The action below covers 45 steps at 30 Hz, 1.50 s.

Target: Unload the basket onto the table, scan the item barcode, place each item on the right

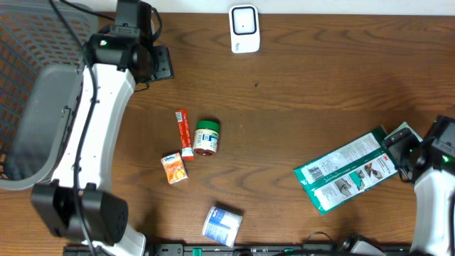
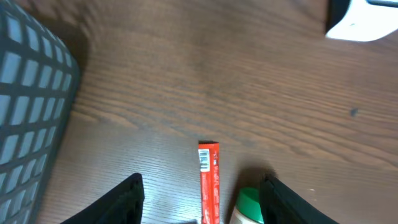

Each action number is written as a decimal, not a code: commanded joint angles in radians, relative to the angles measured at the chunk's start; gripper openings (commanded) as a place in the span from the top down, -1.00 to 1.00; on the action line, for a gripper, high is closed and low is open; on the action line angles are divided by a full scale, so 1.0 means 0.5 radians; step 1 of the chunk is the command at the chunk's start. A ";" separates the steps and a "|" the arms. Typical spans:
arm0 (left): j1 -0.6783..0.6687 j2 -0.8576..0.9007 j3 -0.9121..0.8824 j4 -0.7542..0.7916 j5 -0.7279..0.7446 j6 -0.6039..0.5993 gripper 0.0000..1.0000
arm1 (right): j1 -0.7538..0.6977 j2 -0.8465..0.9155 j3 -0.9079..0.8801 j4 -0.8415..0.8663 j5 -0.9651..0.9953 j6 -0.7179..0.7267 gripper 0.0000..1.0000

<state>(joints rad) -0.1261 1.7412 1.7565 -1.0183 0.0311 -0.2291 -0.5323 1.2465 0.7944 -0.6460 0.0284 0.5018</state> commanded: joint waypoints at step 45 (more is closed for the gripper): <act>-0.990 0.722 -0.201 0.350 0.972 0.352 0.84 | 0.597 0.500 -0.545 0.058 -0.883 -0.281 -0.72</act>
<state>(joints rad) -0.5900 2.0701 1.6615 -0.8680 0.4477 -0.0727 -0.2455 1.4456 0.5842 -0.6044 -0.5789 0.4091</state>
